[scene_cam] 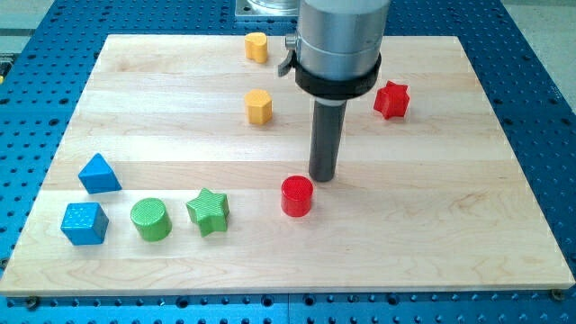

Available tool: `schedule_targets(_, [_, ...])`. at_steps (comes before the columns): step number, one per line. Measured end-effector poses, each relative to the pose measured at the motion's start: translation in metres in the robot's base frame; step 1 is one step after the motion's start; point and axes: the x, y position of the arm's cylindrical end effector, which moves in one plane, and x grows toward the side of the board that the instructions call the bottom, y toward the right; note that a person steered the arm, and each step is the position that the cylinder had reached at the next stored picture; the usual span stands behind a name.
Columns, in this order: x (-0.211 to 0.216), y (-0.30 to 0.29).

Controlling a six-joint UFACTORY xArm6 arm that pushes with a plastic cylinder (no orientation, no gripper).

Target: Form a group of red circle green blocks hexagon and triangle at the bottom center

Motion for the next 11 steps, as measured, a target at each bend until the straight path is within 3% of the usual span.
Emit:
schedule_targets(1, [0.050,-0.054])
schedule_targets(2, [0.009,-0.059])
schedule_targets(3, [0.010,-0.180])
schedule_targets(4, [0.062,-0.154])
schedule_targets(6, [0.053,-0.086])
schedule_targets(7, [0.053,-0.084])
schedule_targets(8, [0.024,-0.112])
schedule_targets(10, [-0.140,-0.142])
schedule_targets(11, [-0.168,-0.081])
